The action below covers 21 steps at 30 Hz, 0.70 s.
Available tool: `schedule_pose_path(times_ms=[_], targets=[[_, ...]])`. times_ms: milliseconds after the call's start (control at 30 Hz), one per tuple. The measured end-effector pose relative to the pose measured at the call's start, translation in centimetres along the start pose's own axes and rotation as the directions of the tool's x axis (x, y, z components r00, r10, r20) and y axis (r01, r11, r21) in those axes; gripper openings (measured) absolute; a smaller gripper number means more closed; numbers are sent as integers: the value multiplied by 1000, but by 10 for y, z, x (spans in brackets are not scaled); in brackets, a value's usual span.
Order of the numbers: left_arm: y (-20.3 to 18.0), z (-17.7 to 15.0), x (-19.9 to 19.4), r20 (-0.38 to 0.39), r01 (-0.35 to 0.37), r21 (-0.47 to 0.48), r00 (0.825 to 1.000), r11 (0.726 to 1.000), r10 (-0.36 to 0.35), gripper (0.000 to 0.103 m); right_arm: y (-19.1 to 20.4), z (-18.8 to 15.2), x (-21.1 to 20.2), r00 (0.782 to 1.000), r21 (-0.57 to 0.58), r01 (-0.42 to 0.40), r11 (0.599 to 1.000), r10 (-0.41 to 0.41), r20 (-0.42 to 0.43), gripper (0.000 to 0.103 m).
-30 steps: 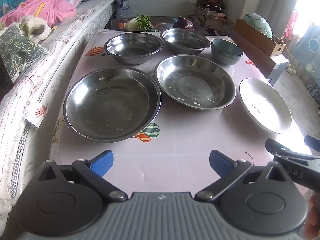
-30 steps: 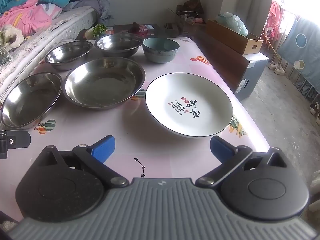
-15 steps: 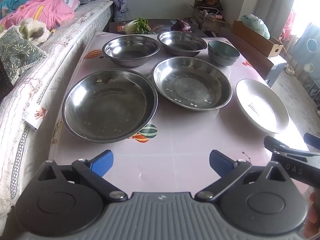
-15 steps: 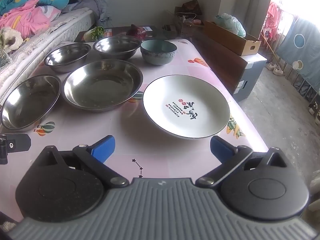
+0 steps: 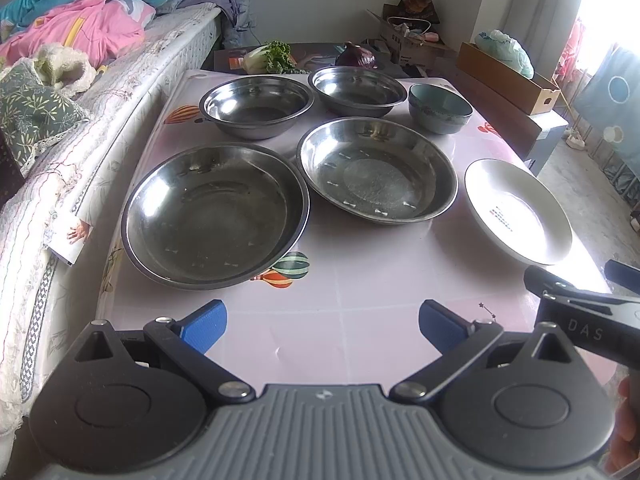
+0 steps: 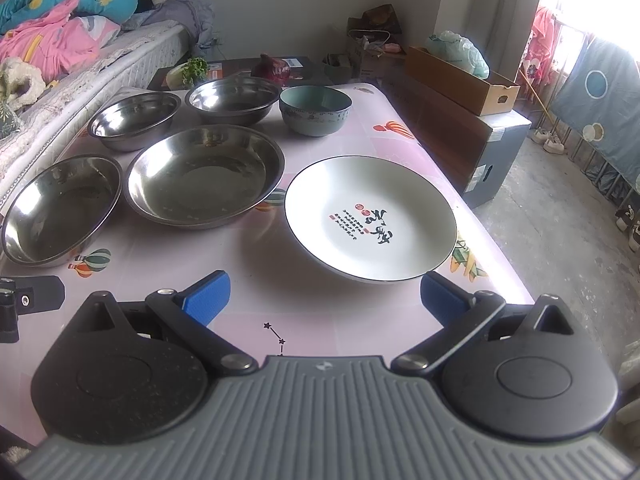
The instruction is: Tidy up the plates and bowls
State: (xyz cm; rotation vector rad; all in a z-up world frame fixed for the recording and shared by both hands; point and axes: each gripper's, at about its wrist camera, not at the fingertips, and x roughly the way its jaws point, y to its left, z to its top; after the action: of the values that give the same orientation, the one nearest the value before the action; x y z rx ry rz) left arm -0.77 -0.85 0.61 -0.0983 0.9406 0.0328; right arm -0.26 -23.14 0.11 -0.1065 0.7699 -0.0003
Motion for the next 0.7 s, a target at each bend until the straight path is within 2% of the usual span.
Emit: schedule_pose_path(times_ms=[700], targets=[[6, 2, -1, -3, -8, -18, 1000, 1000, 8, 103, 10, 2, 3, 1000, -23, -26, 999, 26, -12, 102]])
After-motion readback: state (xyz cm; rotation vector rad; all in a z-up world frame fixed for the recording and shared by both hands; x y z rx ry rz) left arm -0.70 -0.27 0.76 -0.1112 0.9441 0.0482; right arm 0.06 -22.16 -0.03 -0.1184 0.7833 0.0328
